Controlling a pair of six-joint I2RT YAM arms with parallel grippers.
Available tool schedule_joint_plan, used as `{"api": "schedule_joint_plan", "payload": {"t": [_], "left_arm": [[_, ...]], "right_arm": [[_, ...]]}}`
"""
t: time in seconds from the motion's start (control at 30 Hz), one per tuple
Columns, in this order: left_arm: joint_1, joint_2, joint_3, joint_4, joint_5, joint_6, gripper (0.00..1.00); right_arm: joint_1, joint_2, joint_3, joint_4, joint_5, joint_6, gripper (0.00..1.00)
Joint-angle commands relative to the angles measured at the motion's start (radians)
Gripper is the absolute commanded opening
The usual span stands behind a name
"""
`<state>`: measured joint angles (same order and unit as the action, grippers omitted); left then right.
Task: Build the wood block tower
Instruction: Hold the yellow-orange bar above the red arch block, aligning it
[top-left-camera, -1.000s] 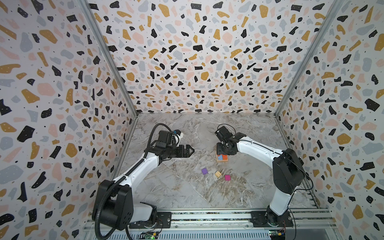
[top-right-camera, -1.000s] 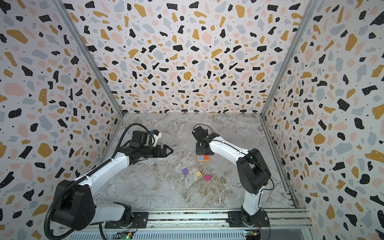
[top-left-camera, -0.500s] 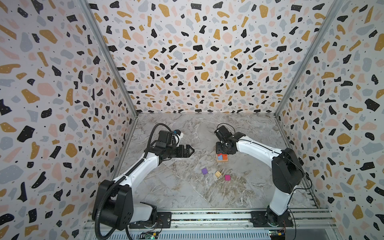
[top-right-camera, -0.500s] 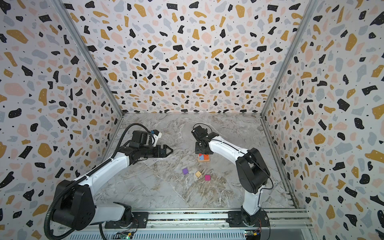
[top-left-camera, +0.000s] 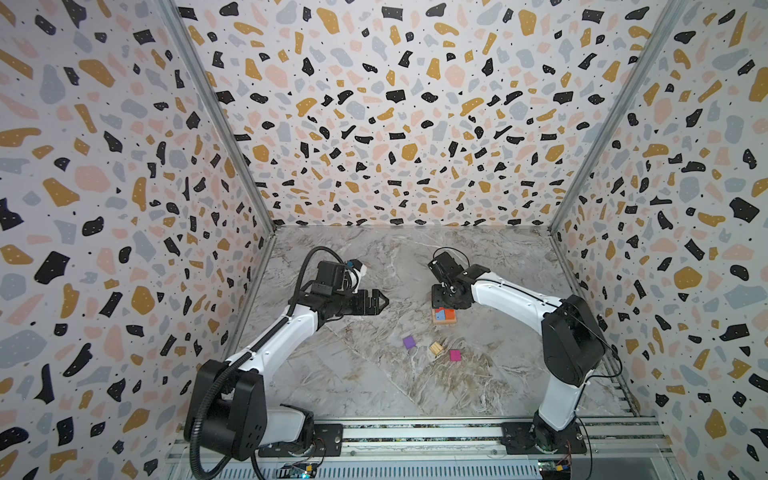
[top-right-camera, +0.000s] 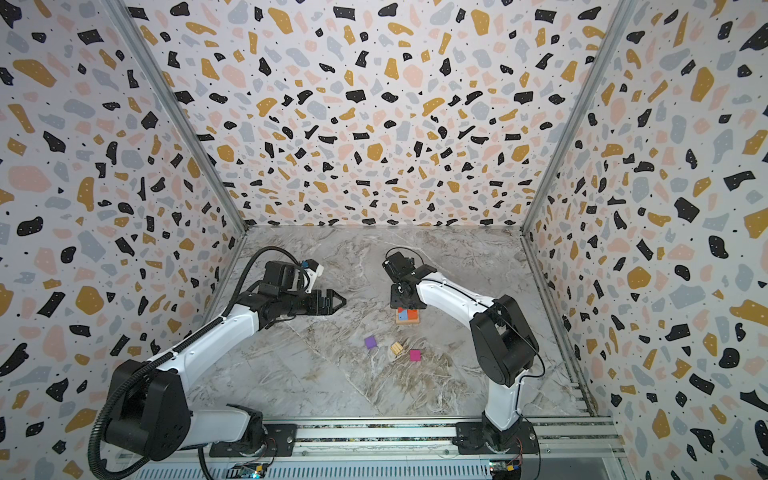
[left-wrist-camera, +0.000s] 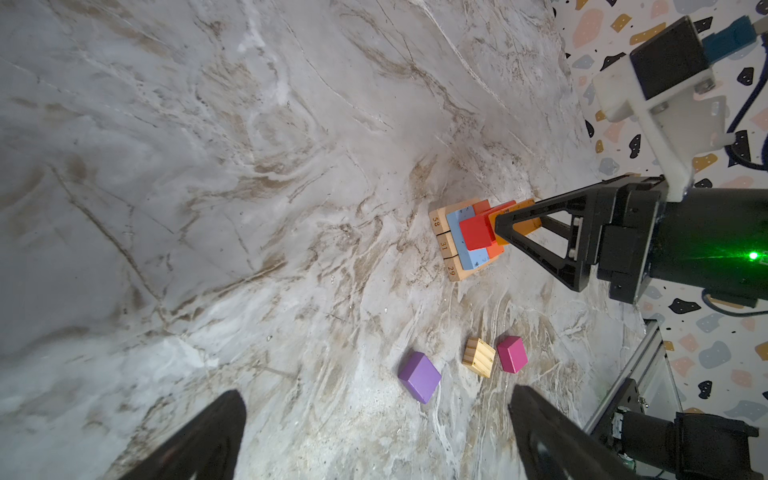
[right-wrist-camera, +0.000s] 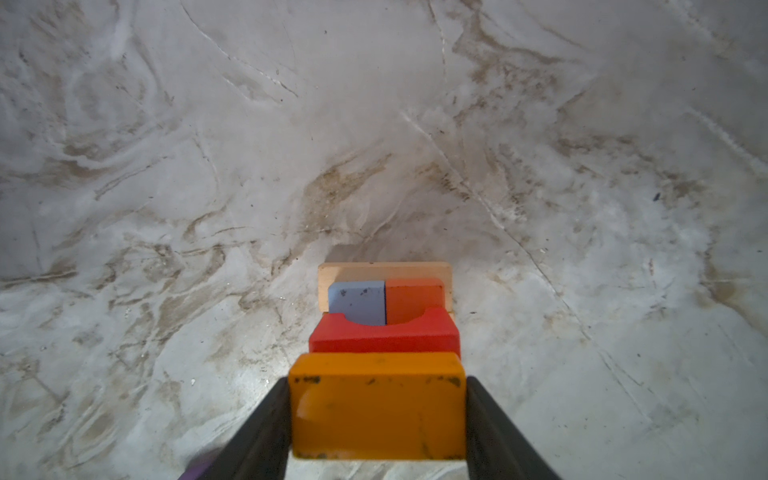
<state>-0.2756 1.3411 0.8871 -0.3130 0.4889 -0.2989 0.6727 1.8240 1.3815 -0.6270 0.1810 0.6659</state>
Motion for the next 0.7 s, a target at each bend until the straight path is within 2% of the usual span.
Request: {"api": "schedule_joint_plan", "payload": {"t": [0.0,0.67], "left_arm": [[0.003,-0.014,-0.007,0.018,0.008,0.007,1.0],[0.004,-0.011,-0.007,0.018,0.012,0.006,1.0]], "right_arm": [[0.004,0.006,0.024,-0.009,0.02,-0.003,0.56],[0.003,0.015,0.027,-0.015,0.027,-0.012,0.58]]}}
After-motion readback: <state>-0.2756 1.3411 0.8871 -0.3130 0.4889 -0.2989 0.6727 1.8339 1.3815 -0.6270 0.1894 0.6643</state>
